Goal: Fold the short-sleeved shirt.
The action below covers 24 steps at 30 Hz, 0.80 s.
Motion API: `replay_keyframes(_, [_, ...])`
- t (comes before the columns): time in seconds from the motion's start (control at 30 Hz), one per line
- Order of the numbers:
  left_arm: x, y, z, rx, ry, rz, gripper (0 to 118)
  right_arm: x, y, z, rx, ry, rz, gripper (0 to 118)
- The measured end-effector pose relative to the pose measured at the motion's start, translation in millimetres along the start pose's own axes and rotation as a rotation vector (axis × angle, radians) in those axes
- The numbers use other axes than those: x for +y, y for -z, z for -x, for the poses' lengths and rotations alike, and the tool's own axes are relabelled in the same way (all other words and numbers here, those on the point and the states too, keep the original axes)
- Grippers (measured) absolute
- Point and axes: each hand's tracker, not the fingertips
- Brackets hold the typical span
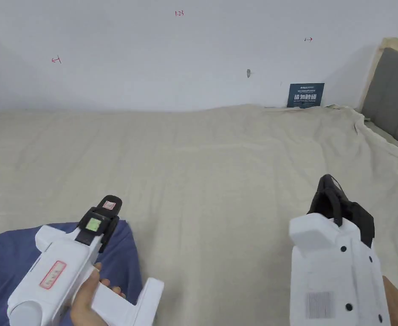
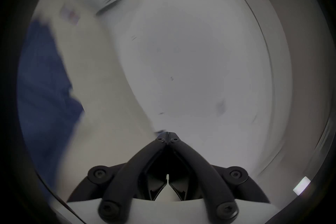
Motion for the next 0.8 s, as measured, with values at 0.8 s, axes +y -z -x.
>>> replay_keyframes(0.8, [-88.8,3.4,-51.4,0.330,1.507,-0.042,0,-50.7,22.1,-43.9,0.315,0.959,0.337,0])
